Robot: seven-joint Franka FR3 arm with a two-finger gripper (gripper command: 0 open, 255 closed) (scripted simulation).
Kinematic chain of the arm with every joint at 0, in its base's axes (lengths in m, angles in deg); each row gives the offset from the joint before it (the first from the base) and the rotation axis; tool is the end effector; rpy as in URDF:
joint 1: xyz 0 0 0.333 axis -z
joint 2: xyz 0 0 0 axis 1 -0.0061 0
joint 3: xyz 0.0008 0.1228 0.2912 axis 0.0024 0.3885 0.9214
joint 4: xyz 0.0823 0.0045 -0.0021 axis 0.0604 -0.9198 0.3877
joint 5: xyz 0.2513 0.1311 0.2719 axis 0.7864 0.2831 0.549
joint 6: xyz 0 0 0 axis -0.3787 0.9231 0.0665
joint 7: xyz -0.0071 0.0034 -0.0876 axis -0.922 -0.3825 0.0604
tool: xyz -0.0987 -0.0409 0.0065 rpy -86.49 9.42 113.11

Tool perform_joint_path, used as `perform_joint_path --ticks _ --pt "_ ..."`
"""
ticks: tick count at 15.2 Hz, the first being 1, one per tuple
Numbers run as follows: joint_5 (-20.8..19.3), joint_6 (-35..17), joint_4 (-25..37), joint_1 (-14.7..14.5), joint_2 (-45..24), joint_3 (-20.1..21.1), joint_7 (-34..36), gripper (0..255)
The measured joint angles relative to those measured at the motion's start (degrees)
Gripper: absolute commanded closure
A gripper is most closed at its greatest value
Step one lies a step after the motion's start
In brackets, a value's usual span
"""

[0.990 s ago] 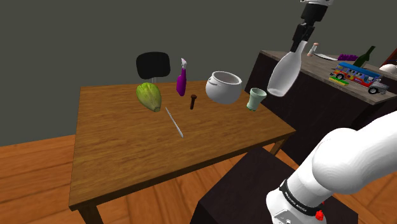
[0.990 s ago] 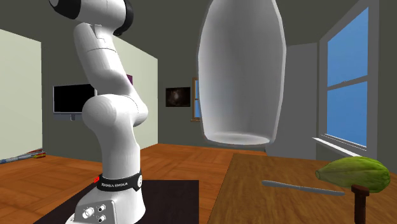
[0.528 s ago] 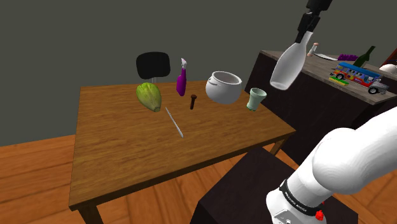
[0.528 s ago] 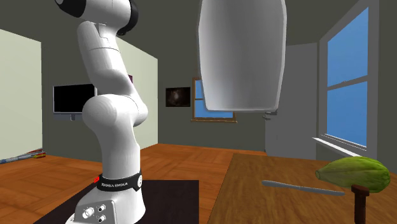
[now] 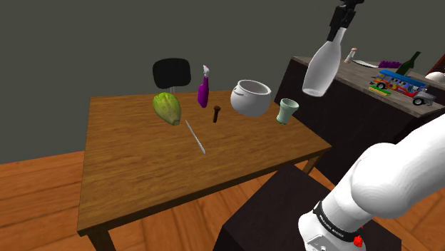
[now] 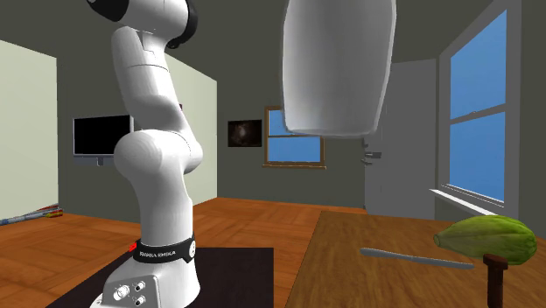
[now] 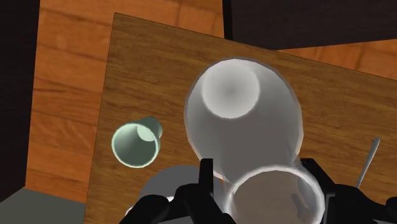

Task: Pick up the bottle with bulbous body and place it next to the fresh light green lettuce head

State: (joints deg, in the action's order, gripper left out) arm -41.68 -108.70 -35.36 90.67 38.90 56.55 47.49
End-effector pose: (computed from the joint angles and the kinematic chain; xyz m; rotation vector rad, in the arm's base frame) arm 0.3371 -0.2811 0.7356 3.1351 -0.0878 -0.0523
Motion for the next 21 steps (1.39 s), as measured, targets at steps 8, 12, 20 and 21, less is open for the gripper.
perform_joint_path --ticks 8,12,20,21 --pt "3.6 -4.2 -0.6 -3.2 -4.9 4.5 8.6 255" --pt "5.7 -6.2 1.1 -4.7 -9.1 5.9 11.8 255" --pt "9.7 -9.4 6.6 -7.7 -18.6 9.0 18.6 255" --pt "10.3 -9.3 8.3 -8.0 -20.3 9.3 19.3 255"
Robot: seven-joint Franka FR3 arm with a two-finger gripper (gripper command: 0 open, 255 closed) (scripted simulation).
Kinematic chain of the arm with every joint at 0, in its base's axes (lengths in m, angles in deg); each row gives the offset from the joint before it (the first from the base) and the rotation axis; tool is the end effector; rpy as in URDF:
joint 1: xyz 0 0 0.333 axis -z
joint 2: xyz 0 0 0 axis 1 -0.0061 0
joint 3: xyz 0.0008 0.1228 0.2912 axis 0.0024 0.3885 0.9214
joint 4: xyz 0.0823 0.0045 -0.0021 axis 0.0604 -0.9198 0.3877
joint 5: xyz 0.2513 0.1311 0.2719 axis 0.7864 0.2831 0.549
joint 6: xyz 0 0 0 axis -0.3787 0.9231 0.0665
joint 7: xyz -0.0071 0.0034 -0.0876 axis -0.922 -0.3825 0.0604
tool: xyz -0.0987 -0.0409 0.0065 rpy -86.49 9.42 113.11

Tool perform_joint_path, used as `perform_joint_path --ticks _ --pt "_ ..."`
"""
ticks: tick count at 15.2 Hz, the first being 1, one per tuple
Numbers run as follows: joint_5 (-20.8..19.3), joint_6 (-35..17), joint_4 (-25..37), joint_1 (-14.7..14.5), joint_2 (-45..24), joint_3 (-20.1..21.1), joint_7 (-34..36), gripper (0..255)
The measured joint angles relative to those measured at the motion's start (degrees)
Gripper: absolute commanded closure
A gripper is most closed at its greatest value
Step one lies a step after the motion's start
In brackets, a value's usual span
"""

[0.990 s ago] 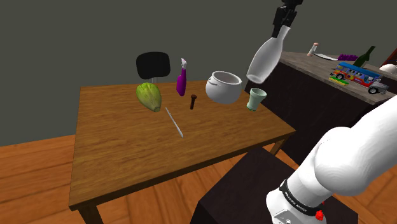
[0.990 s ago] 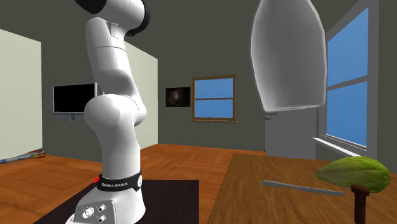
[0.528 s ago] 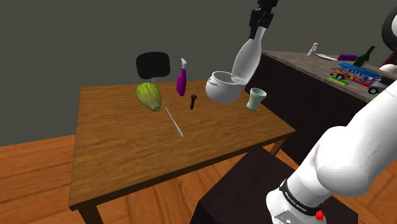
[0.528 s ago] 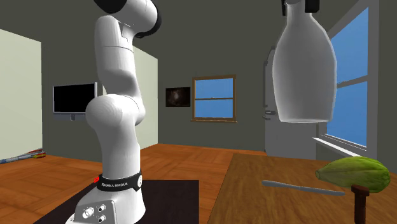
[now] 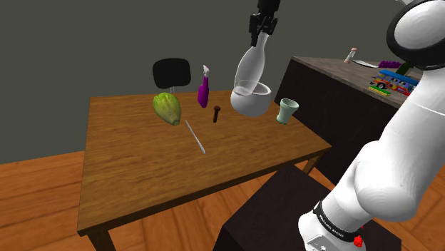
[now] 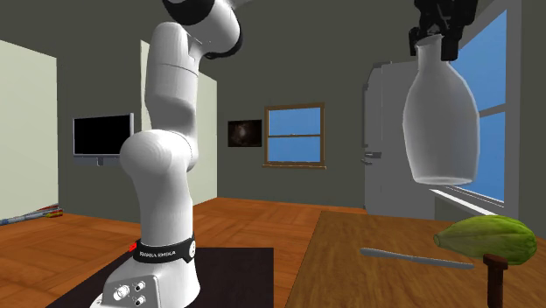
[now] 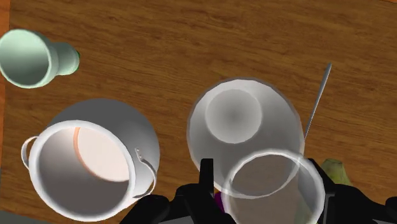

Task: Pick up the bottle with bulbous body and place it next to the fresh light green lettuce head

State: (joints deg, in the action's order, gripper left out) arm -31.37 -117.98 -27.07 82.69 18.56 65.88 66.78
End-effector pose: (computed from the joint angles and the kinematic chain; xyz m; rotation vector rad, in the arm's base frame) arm 0.5473 -0.1190 0.6615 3.1349 -0.0894 -0.0528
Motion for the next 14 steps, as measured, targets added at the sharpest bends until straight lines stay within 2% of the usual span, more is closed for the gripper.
perform_joint_path --ticks 4,7,10,12,14 --pt "2.2 -0.8 5.5 -1.0 -6.6 1.2 2.8 255" --pt "4.0 0.2 12.4 -1.2 -12.8 2.0 4.4 255" --pt "5.7 2.3 21.0 -1.1 -19.4 2.8 6.3 255" --pt "7.2 5.0 29.7 -0.5 -25.5 3.5 7.7 255" --pt "7.3 4.0 29.3 -0.9 -26.1 3.7 8.1 255"
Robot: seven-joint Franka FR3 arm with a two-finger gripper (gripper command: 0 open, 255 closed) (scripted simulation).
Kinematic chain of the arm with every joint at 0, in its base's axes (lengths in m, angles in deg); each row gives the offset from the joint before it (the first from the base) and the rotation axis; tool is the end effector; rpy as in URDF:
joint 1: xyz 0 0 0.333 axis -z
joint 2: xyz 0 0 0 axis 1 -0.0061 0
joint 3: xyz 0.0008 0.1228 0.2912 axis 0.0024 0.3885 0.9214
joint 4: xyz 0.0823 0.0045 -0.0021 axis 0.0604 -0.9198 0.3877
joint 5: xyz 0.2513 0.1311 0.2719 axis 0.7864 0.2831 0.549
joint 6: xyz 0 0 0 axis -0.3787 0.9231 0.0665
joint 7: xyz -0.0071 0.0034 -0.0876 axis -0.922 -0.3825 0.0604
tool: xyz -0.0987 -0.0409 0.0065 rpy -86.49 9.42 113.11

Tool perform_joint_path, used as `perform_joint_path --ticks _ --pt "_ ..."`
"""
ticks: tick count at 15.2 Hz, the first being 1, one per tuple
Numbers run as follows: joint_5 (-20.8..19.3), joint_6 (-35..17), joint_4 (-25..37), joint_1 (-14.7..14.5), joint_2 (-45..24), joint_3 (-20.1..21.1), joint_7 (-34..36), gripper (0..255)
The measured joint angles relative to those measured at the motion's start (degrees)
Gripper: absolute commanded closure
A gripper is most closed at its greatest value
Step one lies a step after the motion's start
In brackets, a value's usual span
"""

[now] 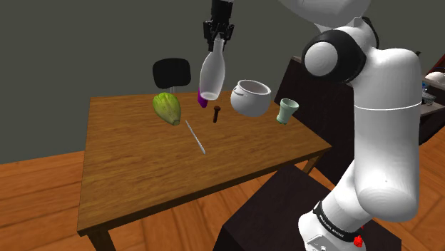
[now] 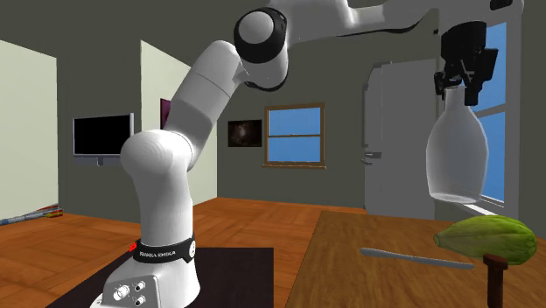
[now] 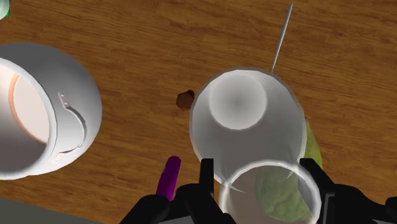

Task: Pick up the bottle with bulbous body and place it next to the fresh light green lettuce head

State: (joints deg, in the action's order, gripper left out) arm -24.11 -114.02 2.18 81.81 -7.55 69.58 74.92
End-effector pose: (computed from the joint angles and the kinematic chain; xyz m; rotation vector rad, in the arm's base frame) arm 0.6745 -0.0199 0.6081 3.1352 -0.0891 -0.0546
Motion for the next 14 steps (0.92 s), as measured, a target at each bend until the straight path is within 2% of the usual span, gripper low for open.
perform_joint_path --ticks 8,14 --pt "-1.1 -9.0 -13.1 -2.0 4.1 -0.2 0.0 255" --pt "-1.5 -14.6 -20.1 -2.8 5.6 -0.2 0.0 255"
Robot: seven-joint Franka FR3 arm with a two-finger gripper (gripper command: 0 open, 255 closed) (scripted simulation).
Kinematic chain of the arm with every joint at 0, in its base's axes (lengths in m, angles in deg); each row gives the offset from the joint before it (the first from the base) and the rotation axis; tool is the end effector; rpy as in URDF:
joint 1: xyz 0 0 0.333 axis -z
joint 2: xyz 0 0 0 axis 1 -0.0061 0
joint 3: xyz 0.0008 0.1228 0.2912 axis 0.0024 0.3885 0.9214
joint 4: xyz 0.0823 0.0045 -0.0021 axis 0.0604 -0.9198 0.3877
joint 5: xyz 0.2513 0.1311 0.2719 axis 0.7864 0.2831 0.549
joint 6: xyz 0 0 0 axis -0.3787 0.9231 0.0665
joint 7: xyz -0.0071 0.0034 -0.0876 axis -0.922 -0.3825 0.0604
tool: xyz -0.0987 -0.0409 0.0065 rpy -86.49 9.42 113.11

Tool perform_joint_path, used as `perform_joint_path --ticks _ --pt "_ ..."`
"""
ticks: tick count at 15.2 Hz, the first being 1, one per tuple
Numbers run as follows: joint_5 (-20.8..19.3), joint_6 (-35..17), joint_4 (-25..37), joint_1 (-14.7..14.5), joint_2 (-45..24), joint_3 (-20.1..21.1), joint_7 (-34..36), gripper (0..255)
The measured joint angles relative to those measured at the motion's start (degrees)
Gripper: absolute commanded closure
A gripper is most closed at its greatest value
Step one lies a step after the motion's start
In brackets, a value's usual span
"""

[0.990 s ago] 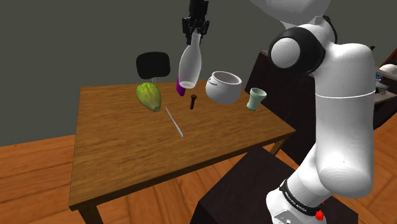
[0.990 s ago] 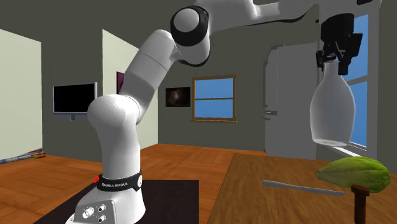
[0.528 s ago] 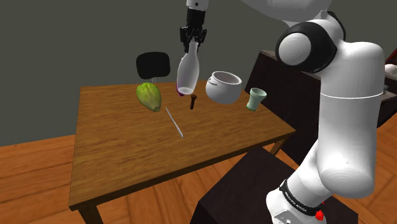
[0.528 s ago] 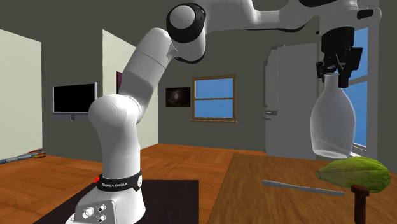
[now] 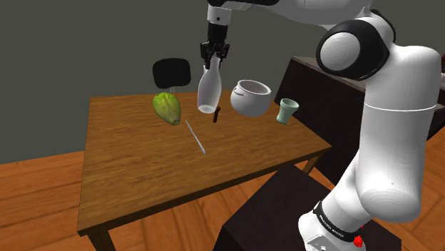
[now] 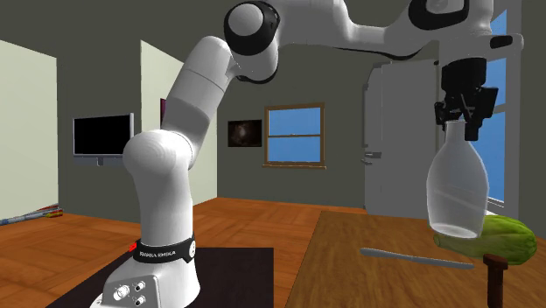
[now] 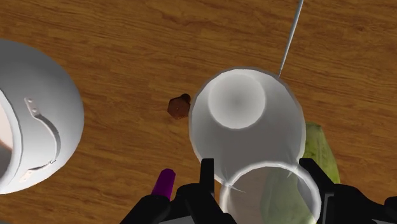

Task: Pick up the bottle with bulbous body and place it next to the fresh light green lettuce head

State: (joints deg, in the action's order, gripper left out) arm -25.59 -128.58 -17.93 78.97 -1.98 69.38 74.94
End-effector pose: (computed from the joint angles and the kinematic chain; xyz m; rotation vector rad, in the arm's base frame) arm 0.6770 -0.0185 0.5340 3.1351 -0.0903 -0.0533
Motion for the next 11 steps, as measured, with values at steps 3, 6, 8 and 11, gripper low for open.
perform_joint_path --ticks 3,6,8,11 --pt "-0.1 -2.6 -3.1 -0.2 0.5 0.0 -0.1 255" --pt "-0.2 -5.1 -5.8 -0.5 0.7 0.0 -0.1 255" --pt "-0.1 -6.5 -7.3 -0.6 0.8 0.1 -0.1 255" --pt "-0.1 -8.9 -9.7 -0.7 0.8 0.1 -0.3 255"
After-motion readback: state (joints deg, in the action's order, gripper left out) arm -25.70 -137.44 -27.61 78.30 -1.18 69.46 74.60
